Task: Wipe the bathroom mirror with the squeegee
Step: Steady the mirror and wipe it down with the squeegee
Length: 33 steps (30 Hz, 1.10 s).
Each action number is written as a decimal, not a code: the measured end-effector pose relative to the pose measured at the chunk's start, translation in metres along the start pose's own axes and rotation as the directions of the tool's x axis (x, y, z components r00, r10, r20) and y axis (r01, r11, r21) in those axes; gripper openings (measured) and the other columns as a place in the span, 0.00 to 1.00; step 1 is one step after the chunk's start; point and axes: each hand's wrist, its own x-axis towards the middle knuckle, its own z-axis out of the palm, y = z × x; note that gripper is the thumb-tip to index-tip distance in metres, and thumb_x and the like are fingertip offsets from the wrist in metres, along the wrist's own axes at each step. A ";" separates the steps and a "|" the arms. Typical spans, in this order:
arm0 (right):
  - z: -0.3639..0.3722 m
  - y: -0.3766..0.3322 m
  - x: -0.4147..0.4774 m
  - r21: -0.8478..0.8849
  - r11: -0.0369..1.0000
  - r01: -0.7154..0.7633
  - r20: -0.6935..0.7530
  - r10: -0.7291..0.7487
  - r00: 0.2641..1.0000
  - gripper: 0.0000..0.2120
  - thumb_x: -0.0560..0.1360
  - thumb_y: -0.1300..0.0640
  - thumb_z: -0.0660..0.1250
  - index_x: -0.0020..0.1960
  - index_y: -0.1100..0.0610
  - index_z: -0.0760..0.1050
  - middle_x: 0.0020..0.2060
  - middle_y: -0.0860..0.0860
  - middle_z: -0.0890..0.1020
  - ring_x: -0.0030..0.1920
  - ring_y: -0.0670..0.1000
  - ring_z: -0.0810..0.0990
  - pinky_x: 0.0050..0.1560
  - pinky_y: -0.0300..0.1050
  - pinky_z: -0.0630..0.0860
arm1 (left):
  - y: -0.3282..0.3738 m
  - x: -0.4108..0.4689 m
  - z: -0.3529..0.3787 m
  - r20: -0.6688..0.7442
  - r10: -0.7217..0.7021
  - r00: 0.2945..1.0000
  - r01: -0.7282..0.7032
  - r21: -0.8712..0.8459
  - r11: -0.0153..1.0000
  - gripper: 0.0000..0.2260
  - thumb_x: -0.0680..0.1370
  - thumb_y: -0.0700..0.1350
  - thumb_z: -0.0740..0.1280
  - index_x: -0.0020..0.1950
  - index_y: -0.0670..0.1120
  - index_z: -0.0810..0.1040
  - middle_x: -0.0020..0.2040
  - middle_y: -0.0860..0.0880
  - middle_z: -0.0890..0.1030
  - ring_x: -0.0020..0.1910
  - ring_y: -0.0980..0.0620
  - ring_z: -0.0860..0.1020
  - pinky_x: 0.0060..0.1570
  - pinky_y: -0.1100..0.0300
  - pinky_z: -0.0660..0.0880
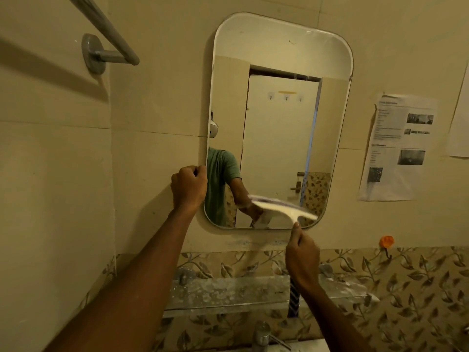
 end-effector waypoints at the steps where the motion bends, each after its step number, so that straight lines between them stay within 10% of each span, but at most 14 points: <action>1: -0.001 -0.011 0.010 0.001 0.999 0.043 -0.016 -0.043 0.999 0.24 0.82 0.46 0.50 0.32 0.54 0.70 0.23 0.51 0.71 0.21 0.46 0.66 0.21 0.40 0.62 | 0.000 0.000 0.000 0.005 0.001 1.000 -0.001 -0.003 1.000 0.20 0.79 0.46 0.60 0.27 0.47 0.69 0.23 0.50 0.69 0.24 0.54 0.69 0.26 0.63 0.63; 27: 0.032 -0.028 -0.018 -0.021 0.998 0.053 0.045 -0.052 0.998 0.23 0.81 0.46 0.49 0.29 0.50 0.66 0.22 0.47 0.69 0.20 0.43 0.67 0.19 0.34 0.60 | 0.005 -0.002 -0.001 0.020 -0.043 0.999 0.043 -0.023 0.999 0.20 0.80 0.46 0.59 0.27 0.48 0.68 0.25 0.50 0.70 0.25 0.54 0.69 0.27 0.62 0.63; 33: 0.022 -0.066 0.020 -0.010 0.938 0.347 0.047 -0.346 0.937 0.18 0.82 0.47 0.52 0.35 0.47 0.68 0.22 0.44 0.69 0.24 0.40 0.72 0.19 0.31 0.64 | 0.004 -0.003 0.000 0.025 -0.055 0.998 0.056 -0.020 0.998 0.19 0.80 0.46 0.59 0.28 0.48 0.68 0.26 0.50 0.70 0.26 0.53 0.70 0.27 0.62 0.62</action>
